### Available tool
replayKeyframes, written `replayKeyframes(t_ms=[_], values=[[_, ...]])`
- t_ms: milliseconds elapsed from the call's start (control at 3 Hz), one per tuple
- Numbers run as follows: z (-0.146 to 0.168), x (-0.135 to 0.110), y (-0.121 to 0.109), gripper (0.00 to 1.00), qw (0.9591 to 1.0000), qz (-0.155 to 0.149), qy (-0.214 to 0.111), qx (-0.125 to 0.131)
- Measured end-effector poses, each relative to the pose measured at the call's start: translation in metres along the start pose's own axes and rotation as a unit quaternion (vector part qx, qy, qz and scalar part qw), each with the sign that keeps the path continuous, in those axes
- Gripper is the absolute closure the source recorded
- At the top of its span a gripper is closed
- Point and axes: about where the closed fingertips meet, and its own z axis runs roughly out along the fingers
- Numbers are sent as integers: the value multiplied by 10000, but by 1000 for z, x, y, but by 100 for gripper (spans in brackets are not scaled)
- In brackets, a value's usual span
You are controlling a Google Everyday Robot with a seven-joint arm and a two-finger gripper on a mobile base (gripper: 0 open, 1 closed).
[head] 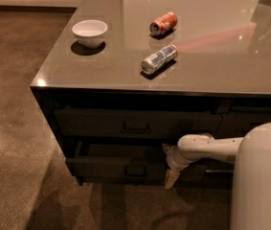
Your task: Open middle drawer
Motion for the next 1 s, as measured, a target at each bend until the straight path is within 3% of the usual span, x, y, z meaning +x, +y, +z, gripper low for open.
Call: replayKeyframes(t_ms=[333,667,1000], values=[[-4,-1,-2,0,10000,-17,-37,-16],[-28,-1,-1,0,9997,102,-170,-116],[-33,10,27,15,9967,527,-334,-525]])
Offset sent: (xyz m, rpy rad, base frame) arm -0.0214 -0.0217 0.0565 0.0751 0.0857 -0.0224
